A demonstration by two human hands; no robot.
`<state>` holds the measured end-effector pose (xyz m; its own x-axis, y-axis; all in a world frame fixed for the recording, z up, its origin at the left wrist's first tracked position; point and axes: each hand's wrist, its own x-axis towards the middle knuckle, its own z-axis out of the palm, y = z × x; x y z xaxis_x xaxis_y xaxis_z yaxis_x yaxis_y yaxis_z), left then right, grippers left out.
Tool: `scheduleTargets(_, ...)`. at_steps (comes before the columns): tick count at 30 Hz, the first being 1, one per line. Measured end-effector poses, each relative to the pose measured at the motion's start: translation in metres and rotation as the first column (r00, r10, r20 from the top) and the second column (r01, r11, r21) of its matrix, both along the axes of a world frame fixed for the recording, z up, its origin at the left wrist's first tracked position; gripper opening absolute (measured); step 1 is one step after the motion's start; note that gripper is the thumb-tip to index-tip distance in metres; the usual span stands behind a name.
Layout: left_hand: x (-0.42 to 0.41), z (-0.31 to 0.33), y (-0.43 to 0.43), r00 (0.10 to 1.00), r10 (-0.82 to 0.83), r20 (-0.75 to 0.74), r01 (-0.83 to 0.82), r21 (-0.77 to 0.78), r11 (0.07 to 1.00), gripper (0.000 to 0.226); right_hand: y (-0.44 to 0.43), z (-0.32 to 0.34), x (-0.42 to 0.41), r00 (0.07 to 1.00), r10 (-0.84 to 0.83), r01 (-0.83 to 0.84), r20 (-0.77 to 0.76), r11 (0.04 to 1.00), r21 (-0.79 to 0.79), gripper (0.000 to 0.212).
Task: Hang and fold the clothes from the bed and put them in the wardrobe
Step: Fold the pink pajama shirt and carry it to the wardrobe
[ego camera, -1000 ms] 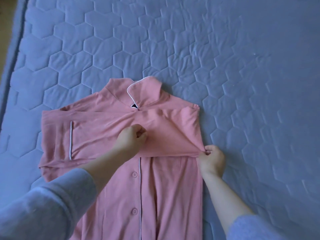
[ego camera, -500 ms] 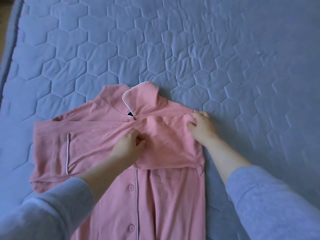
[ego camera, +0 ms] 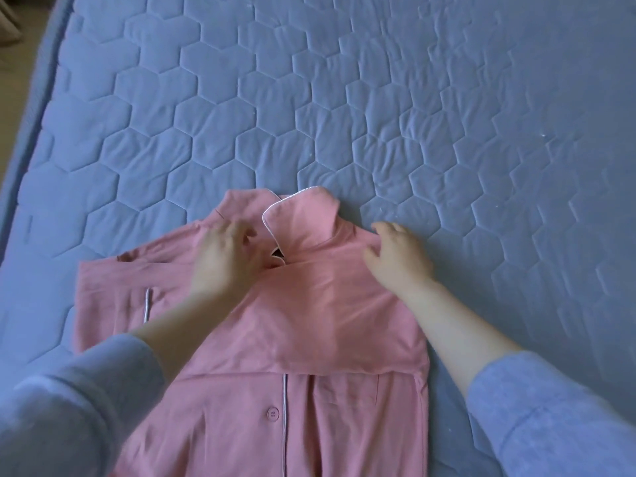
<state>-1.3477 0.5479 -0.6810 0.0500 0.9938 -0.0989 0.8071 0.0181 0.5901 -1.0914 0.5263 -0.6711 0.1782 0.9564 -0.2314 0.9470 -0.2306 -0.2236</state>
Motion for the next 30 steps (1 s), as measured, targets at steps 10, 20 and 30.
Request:
scheduleTargets(10,-0.027,0.016,0.081,0.987,0.159,0.001,-0.121,-0.642,0.757,0.044,0.078,0.001,-0.048,0.765,-0.327,0.166,-0.555,0.933,-0.321,0.022)
scheduleTargets(20,-0.026,-0.005,0.099,0.863,0.380,0.334,-0.290,-0.290,0.912,0.026,0.087,-0.015,-0.045,0.586,-0.428,0.489,-0.688,0.864,-0.121,0.028)
scheduleTargets(30,-0.059,0.015,0.030,0.978,0.056,0.201,-0.051,-0.032,0.998,0.020,-0.016,0.018,-0.083,0.801,-0.218,0.406,-0.557,0.882,0.238,0.031)
